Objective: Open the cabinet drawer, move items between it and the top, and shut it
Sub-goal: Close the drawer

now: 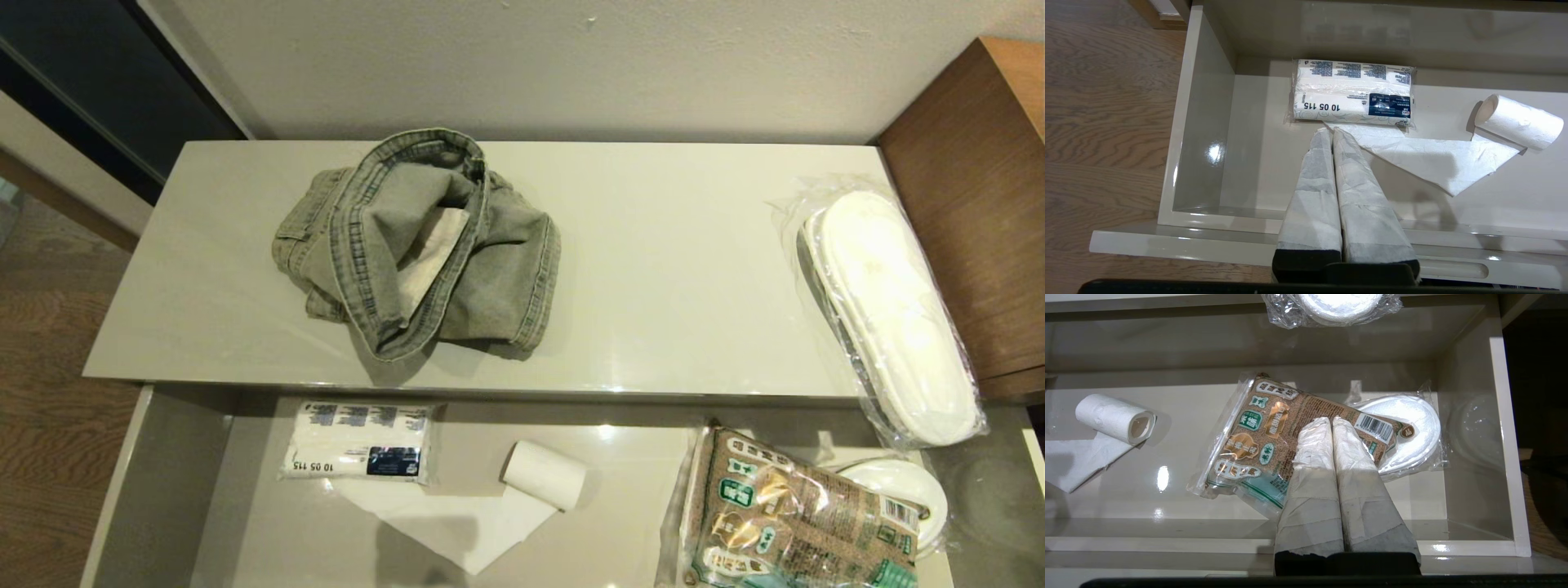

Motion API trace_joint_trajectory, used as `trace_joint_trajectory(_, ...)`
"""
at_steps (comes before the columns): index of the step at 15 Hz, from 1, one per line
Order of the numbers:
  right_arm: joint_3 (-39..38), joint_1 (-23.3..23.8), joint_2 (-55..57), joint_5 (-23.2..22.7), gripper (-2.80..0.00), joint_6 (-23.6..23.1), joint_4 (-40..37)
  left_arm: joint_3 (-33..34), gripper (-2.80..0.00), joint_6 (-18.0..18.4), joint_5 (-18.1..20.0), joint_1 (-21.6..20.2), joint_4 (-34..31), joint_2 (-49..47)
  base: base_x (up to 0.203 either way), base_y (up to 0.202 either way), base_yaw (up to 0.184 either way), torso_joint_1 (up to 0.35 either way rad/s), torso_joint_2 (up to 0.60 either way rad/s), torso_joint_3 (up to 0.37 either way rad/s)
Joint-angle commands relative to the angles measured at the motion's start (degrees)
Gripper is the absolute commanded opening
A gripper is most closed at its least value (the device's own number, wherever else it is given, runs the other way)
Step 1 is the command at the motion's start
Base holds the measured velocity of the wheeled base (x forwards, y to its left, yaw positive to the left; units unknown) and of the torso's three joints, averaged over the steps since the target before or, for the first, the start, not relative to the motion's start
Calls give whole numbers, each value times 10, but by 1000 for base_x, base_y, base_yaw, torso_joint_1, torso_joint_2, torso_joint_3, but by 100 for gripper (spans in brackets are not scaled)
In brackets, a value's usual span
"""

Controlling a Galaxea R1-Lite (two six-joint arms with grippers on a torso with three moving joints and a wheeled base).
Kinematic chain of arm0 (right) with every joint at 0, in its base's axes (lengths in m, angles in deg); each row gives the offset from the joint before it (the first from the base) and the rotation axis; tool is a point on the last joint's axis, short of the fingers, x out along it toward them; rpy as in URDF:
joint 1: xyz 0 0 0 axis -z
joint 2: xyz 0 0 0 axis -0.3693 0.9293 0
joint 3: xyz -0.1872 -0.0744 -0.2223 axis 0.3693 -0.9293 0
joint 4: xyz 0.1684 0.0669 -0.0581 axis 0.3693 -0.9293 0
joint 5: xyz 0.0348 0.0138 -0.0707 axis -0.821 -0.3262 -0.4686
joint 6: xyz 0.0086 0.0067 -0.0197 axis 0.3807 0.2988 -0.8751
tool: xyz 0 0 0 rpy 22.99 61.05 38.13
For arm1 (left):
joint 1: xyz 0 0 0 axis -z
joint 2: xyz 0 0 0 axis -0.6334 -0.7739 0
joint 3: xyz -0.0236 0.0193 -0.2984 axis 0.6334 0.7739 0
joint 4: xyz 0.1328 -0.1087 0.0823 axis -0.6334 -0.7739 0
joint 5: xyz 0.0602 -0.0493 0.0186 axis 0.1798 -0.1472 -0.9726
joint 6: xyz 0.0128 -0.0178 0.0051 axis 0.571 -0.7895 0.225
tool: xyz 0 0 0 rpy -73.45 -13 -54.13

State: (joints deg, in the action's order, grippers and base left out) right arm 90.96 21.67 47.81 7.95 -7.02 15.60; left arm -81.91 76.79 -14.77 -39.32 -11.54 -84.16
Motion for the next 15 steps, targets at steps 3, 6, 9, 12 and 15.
trace_joint_trajectory(3,0,0,-1,0,-280,0,0,1,-280,0,0,0,0,0,0,0,0,0,0,0)
trace_joint_trajectory(6,0,0,-1,0,-280,0,0,1,-280,0,0,-1,0,0,0,0,0,0,0,0)
trace_joint_trajectory(9,0,0,-1,0,-280,0,0,1,-280,0,0,-1,0,0,0,0,0,0,0,0)
trace_joint_trajectory(12,0,0,-1,0,-280,0,0,1,-280,0,0,-1,0,0,0,0,0,0,0,0)
trace_joint_trajectory(15,0,0,-1,0,-280,0,0,1,-280,0,0,0,0,0,0,0,0,0,0,0)
